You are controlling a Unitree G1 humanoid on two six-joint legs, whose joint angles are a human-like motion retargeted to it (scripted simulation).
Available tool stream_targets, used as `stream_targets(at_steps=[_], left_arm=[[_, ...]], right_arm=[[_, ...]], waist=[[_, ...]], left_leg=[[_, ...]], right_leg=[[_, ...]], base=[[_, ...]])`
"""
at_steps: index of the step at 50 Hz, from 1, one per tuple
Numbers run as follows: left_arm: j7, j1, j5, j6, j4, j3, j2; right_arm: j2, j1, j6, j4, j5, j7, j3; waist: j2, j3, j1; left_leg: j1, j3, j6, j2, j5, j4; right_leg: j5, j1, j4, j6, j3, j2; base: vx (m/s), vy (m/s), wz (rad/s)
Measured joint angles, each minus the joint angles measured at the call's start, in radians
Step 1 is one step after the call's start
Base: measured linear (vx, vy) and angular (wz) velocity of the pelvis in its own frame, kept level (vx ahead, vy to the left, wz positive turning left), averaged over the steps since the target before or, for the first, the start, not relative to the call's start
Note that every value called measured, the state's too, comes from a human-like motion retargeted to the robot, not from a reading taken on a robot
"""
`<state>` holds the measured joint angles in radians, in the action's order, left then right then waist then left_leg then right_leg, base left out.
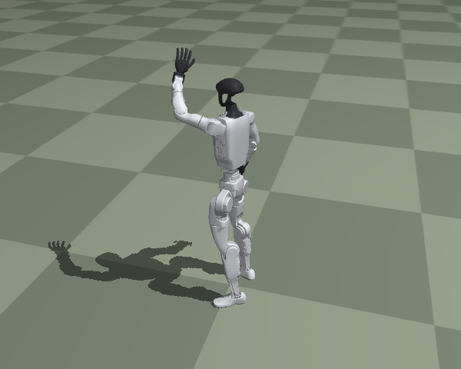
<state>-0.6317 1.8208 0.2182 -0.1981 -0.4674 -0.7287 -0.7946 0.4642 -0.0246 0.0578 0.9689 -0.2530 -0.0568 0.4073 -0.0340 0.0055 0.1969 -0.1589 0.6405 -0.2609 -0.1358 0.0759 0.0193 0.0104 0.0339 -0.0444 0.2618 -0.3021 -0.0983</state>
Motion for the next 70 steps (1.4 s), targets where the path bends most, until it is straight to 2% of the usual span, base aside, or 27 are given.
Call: stream_targets(at_steps=[4,9,11,14,18,25,28,31,35,41,45,49,52,57,63,66,70], left_arm=[[-0.026,-0.006,0.141,0.041,-0.039,0.048,0.007],[-0.128,-0.134,0.185,0.133,-0.071,0.244,0.017],[-0.137,-0.217,0.166,0.121,-0.036,0.303,0.024],[-0.102,-0.349,0.144,0.058,0.049,0.339,0.037],[-0.006,-0.423,0.147,0.007,0.109,0.308,0.066],[-0.065,-0.281,0.169,0.066,0.061,0.236,0.148],[-0.049,-0.228,0.160,0.031,0.079,0.171,0.153],[0.030,-0.225,0.141,-0.031,0.135,0.115,0.132],[0.106,-0.286,0.161,-0.064,0.214,0.106,0.086],[0.036,-0.359,0.275,0.048,0.203,0.217,0.048],[0.050,-0.323,0.286,0.119,0.161,0.299,0.040],[0.097,-0.258,0.248,0.150,0.159,0.325,0.042],[0.127,-0.202,0.215,0.157,0.165,0.292,0.068],[0.165,-0.071,0.211,0.133,0.131,0.146,0.171],[0.192,0.010,0.189,0.058,0.076,-0.022,0.314],[0.188,-0.025,0.173,0.022,0.085,-0.049,0.327],[0.116,-0.107,0.177,-0.002,0.115,-0.024,0.279]], right_arm=[[-0.013,0.005,0.012,0.002,0.007,0.019,0.005],[-0.033,-0.004,0.013,0.005,0.041,0.020,-0.027],[-0.040,-0.015,0.013,0.002,0.049,0.014,-0.045],[-0.043,-0.037,0.011,0.000,0.055,0.010,-0.060],[-0.046,-0.068,0.002,0.011,0.067,0.028,-0.050],[-0.040,-0.084,-0.013,0.051,0.065,0.041,-0.017],[-0.036,-0.075,-0.011,0.054,0.054,0.037,-0.012],[-0.032,-0.060,-0.008,0.045,0.056,0.039,-0.015],[-0.029,-0.041,0.001,0.014,0.067,0.033,-0.036],[-0.021,-0.031,0.014,-0.040,0.057,0.009,-0.061],[-0.010,-0.037,0.008,-0.063,0.060,0.034,-0.061],[-0.003,-0.047,-0.004,-0.065,0.065,0.057,-0.060],[-0.001,-0.054,-0.014,-0.053,0.054,0.058,-0.053],[-0.001,-0.054,-0.024,-0.016,0.025,0.066,-0.017],[-0.006,-0.028,-0.018,0.005,0.007,0.063,0.009],[-0.008,-0.020,-0.009,-0.006,0.002,0.035,-0.005],[-0.012,-0.023,0.011,-0.036,0.001,-0.011,-0.036]], waist=[[0.004,0.004,0.009],[0.009,0.019,0.005],[0.010,0.026,0.001],[0.009,0.036,-0.001],[0.010,0.036,0.006],[0.013,0.035,0.015],[0.013,0.037,0.011],[0.013,0.041,0.006],[0.011,0.048,0.001],[0.002,0.050,-0.004],[-0.006,0.045,-0.014],[-0.010,0.039,-0.028],[-0.012,0.034,-0.039],[-0.009,0.026,-0.043],[0.003,0.024,-0.031],[0.006,0.026,-0.027],[0.007,0.030,-0.031]], left_leg=[[-0.004,0.019,0.000,-0.005,0.001,-0.001],[-0.020,0.046,0.000,-0.013,0.005,-0.004],[-0.026,0.055,0.000,-0.016,0.005,-0.004],[-0.033,0.059,0.000,-0.020,0.005,-0.004],[-0.031,0.054,0.000,-0.021,0.006,-0.005],[-0.017,0.029,0.002,-0.016,0.004,-0.005],[-0.014,0.027,0.001,-0.014,0.003,-0.004],[-0.014,0.030,0.000,-0.013,0.004,-0.003],[-0.019,0.040,0.000,-0.013,0.006,-0.005],[-0.027,0.051,0.002,-0.013,0.010,-0.006],[-0.029,0.055,0.001,-0.015,0.010,-0.007],[-0.025,0.051,0.001,-0.017,0.010,-0.008],[-0.021,0.043,0.003,-0.018,0.010,-0.008],[-0.009,0.019,0.007,-0.014,0.010,-0.009],[0.000,-0.001,0.008,-0.007,0.011,-0.011],[-0.002,-0.003,0.007,-0.004,0.013,-0.013],[-0.007,-0.001,0.007,-0.002,0.016,-0.015]], right_leg=[[-0.004,-0.007,0.000,0.000,0.019,0.008],[-0.006,-0.008,-0.003,0.000,0.046,0.021],[-0.008,-0.007,-0.003,0.000,0.053,0.026],[-0.008,-0.004,-0.004,0.000,0.057,0.030],[-0.007,-0.002,-0.002,0.000,0.051,0.031],[-0.002,-0.001,-0.002,0.000,0.029,0.020],[-0.002,-0.003,-0.001,0.000,0.027,0.018],[-0.003,-0.004,-0.001,0.000,0.030,0.017],[-0.005,-0.004,-0.001,0.000,0.039,0.018],[-0.004,-0.003,-0.002,0.000,0.052,0.019],[-0.003,-0.004,-0.003,0.000,0.055,0.022],[-0.002,-0.006,-0.003,0.000,0.052,0.023],[0.000,-0.006,-0.004,0.000,0.044,0.022],[0.006,-0.004,-0.005,0.000,0.022,0.014],[0.012,0.001,-0.004,0.000,0.003,0.002],[0.012,0.005,-0.003,0.000,0.002,-0.002],[0.012,0.010,-0.001,0.000,0.005,-0.004]], base=[[-0.01,-0.02,-0.24],[0.00,-0.03,-0.29],[0.00,-0.03,-0.22],[0.00,0.00,0.00],[0.00,0.00,0.00],[0.01,0.01,0.10],[0.00,0.00,0.00],[0.00,0.00,0.00],[0.00,0.00,0.00],[0.00,0.00,0.00],[0.00,0.00,0.00],[0.00,0.00,0.00],[0.00,0.00,0.00],[0.02,0.01,0.23],[0.01,0.01,0.11],[0.00,0.00,0.00],[0.00,0.00,0.00]])
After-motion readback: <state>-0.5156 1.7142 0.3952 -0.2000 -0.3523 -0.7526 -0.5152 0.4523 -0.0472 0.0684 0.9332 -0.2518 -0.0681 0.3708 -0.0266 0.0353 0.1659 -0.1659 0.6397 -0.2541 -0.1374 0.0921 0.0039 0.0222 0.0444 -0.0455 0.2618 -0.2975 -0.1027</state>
